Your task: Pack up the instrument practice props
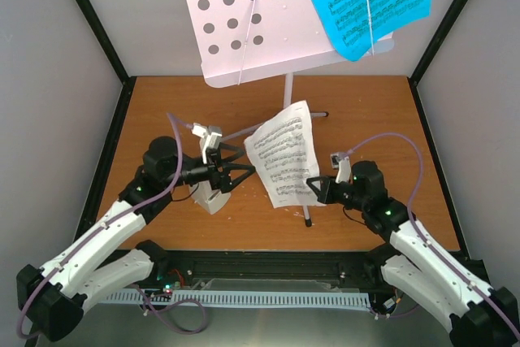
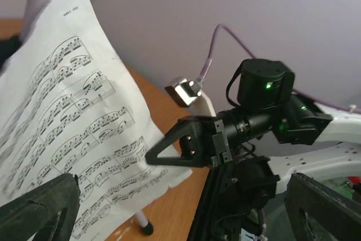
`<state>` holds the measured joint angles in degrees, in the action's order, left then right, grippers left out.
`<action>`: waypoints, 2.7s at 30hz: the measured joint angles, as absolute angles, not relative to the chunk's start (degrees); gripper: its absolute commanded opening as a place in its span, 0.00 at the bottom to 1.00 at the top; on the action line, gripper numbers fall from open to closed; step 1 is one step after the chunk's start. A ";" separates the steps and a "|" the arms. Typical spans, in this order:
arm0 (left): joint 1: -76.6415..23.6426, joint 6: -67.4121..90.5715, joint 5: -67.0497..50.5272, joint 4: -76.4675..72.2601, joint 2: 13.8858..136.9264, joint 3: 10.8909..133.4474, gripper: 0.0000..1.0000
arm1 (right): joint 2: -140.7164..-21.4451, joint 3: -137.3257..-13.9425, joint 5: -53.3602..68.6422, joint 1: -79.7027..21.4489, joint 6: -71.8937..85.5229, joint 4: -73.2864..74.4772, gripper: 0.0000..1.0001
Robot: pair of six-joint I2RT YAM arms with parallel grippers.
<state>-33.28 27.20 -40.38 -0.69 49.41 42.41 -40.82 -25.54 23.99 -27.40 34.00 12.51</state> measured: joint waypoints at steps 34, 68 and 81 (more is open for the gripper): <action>-33.28 36.77 -37.28 -17.52 71.64 34.20 0.87 | -45.89 -21.37 2.20 -27.35 37.04 19.92 0.03; -39.03 37.76 -35.48 -20.27 83.11 44.38 0.00 | -41.60 -22.74 3.51 -27.35 37.26 20.67 0.77; -29.54 35.05 -39.33 -9.13 69.25 50.52 0.00 | -35.90 -32.51 -4.47 -27.35 30.92 27.49 1.00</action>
